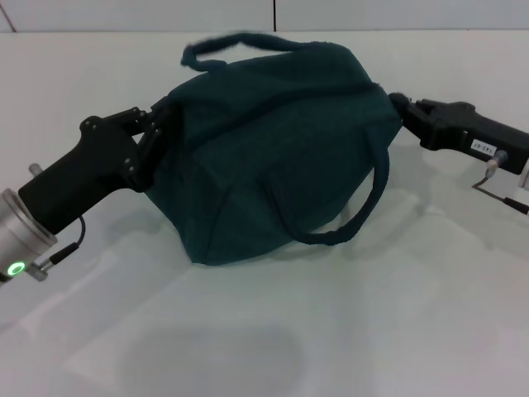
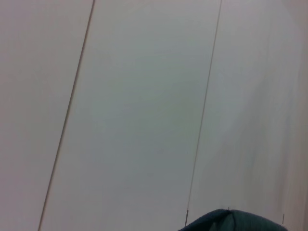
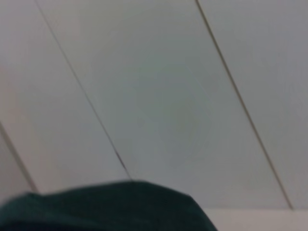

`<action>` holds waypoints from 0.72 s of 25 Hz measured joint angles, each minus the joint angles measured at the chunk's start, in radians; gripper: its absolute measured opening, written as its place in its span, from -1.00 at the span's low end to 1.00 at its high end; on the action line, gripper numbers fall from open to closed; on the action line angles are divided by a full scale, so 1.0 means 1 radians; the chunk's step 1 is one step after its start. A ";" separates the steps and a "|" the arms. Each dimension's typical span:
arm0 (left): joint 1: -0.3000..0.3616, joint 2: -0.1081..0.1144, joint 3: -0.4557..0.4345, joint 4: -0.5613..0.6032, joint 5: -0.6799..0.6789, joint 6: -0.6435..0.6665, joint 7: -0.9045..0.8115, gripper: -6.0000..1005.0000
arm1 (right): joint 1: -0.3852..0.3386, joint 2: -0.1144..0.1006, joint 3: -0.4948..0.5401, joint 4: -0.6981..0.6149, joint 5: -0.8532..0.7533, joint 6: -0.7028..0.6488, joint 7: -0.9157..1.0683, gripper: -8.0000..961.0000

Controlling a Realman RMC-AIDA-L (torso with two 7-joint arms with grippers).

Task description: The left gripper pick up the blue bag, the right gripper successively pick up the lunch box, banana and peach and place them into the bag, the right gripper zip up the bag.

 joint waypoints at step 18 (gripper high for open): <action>-0.005 -0.004 -0.003 0.000 0.000 -0.038 -0.090 -0.79 | 0.044 -0.001 -0.073 0.012 0.063 0.194 -0.077 -0.97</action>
